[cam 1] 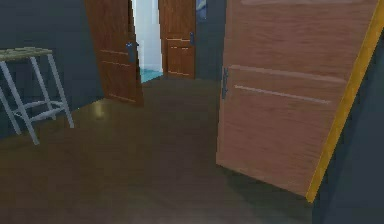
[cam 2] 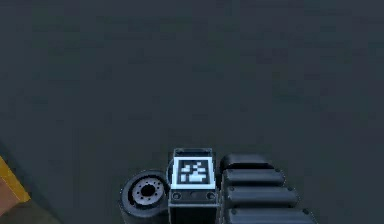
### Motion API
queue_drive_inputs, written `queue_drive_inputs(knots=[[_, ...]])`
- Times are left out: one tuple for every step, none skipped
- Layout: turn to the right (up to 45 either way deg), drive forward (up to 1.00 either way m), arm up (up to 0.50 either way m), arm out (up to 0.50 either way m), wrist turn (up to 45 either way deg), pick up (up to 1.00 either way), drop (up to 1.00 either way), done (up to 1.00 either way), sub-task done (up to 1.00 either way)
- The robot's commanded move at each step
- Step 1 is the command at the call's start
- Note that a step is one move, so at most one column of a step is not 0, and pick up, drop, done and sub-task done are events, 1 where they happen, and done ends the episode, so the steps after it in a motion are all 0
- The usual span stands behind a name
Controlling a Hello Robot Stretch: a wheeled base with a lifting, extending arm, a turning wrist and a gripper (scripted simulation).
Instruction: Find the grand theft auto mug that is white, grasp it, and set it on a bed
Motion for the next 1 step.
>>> queue_drive_inputs(knots=[[0.0, 0.40, 0.00, 0.00, 0.0, 0.00, 0.00, 0.00, 0.00]])
